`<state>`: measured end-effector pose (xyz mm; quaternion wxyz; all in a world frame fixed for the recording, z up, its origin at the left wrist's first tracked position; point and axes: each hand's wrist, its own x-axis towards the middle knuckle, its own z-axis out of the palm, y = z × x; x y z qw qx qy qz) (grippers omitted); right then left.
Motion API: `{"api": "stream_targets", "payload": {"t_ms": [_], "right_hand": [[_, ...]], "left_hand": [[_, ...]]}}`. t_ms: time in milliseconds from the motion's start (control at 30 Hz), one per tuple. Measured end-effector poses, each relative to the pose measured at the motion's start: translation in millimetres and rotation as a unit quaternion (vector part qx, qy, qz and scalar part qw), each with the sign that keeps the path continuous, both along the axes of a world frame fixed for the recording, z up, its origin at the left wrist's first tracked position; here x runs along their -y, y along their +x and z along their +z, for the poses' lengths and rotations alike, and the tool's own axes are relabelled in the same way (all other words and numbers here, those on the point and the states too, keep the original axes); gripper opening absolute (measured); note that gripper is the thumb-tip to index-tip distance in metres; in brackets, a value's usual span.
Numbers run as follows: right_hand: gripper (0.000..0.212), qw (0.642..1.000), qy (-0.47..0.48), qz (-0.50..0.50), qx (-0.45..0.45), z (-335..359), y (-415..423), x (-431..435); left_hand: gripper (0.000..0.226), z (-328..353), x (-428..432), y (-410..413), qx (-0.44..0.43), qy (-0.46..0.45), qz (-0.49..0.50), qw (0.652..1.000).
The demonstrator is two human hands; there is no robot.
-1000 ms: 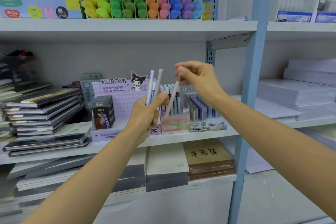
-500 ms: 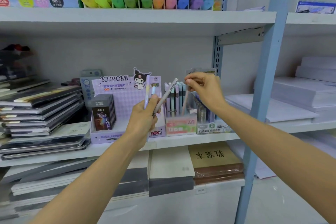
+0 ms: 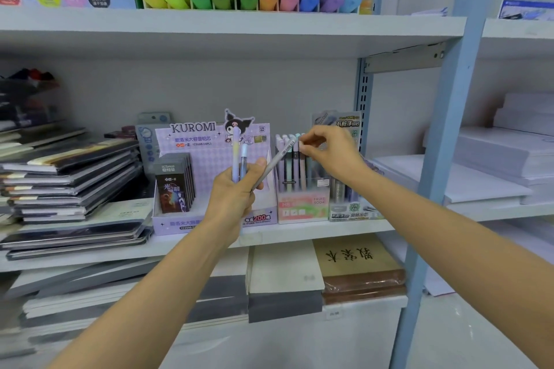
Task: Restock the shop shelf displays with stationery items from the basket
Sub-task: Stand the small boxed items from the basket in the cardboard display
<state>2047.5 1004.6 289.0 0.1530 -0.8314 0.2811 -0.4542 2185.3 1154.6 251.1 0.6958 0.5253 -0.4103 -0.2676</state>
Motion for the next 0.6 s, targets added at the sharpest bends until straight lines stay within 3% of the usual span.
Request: {"api": "stream_targets", "payload": {"t_ms": [100,167,267,333,600], "right_hand": [[0.018,0.999,-0.013,0.016,0.042,5.2,-6.8,-13.0],[0.024,0.985,0.072,0.128,0.087,10.8,-12.7,-23.3],[0.023,0.958,0.137,0.249,0.041,16.1,-20.2,-33.8],[0.017,0.951,0.151,0.267,0.033,17.1,-24.4,-35.7],[0.008,0.924,0.193,0.260,0.203,13.7,-49.6,-28.2]], "left_hand": [[0.030,1.0,-3.4,-0.9,0.008,-0.009,0.008,1.000],[0.029,2.1,-4.2,-2.3,0.010,-0.008,0.011,1.000],[0.030,4.6,-4.7,-6.1,0.017,-0.006,0.008,1.000],[0.028,6.5,-6.2,-7.3,0.012,-0.008,-0.002,1.000],[0.032,15.5,-17.2,-2.5,-0.083,-0.072,-0.041,0.993]]}}
